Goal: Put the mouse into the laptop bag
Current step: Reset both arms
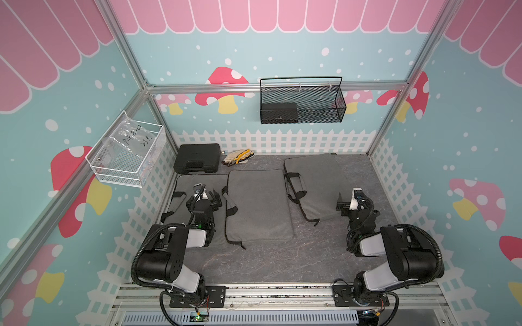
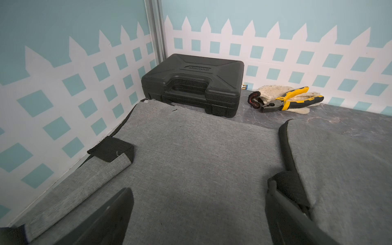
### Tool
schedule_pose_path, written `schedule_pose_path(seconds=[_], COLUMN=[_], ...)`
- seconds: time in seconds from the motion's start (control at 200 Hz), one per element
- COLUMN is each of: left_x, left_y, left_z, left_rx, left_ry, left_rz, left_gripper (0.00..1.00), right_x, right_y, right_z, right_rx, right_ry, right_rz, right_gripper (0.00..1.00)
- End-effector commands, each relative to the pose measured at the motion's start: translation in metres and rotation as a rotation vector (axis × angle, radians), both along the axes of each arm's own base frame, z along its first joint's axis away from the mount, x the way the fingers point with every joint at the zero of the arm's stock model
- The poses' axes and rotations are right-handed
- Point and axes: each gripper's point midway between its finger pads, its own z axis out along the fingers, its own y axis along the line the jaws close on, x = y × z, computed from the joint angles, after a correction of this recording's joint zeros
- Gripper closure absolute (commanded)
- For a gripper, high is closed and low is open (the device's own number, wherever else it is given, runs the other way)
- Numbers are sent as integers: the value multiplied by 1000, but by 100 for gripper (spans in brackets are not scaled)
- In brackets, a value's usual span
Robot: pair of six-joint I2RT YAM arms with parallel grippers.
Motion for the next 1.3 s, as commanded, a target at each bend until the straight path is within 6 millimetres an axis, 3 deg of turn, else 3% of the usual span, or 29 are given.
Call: schedule_pose_path(seconds=[0.0,0.67,0.715,0.755,0.815,0.85,0.911,0.981,1.041,1.296], left_x=[3,3,3,3,3,3,3,3,3,3], left_y=[-1,-1,-1,-1,-1,-1,-2,-1,-1,-1], left_z=[5,5,5,5,5,5,5,5,5,5], left_rx=[20,20,20,20,20,20,21,20,20,20], left_ry=[-10,-10,-9,-10,-9,-10,-9,-10,-11,-10], left_rz=[-12,-12,-12,-12,-12,-12,-13,-11,-12,-12], left_gripper=[1,1,1,1,1,1,1,0,1,1], right_x=[-2,-2,-15,-40,-64,-56,-35,1,-7,2], right_y=[3,5,15,22,11,3,-4,-4,-2,10], right_z=[-2,-1,8,17,27,26,5,-5,0,-4], right_rx=[-20,-25,-46,-66,-46,-29,-9,-4,-14,-27], right_ry=[7,1,-56,-129,-209,-201,-80,28,-12,20], right_rz=[17,29,83,125,56,13,-30,-29,-17,54], right_gripper=[0,0,0,0,1,1,0,1,0,0])
